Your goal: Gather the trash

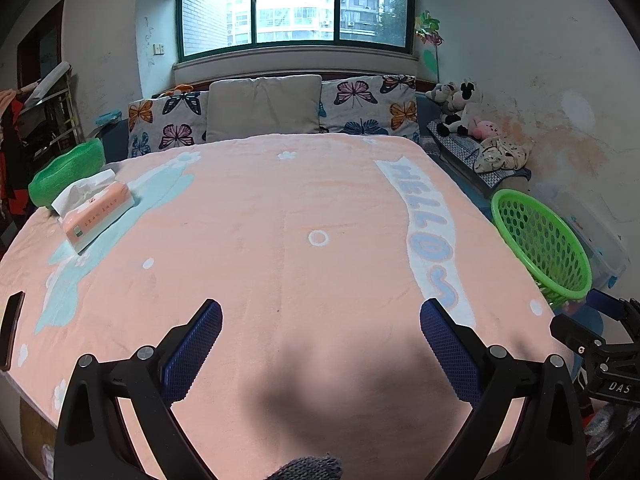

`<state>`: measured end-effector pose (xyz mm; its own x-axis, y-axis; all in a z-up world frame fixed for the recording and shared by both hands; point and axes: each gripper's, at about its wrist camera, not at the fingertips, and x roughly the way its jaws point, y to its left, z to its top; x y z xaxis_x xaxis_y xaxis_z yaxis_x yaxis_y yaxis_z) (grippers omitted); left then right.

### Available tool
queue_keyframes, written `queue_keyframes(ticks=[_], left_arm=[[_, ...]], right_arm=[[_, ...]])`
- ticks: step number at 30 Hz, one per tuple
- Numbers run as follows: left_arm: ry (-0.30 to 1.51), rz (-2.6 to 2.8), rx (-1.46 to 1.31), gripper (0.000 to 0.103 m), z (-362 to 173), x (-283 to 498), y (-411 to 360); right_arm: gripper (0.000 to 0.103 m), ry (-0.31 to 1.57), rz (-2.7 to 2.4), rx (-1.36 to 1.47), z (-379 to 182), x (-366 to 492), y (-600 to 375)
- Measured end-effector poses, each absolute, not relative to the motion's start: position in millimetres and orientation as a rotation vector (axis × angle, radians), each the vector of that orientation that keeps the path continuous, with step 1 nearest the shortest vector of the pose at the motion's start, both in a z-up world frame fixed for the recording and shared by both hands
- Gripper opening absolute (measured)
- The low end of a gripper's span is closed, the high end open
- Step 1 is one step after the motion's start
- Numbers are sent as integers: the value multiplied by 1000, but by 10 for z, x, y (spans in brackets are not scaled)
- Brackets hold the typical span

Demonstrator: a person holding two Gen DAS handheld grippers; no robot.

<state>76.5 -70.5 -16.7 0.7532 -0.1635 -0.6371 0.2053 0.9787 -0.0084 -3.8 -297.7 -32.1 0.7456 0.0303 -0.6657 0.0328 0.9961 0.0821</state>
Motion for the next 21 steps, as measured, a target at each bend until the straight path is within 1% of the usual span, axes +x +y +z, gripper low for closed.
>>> queue_keyframes(ticks=[21], left_arm=[[684,-121,63,96,-183,727,-433]], right_arm=[[99,729,38,75,-325,61,-2838]])
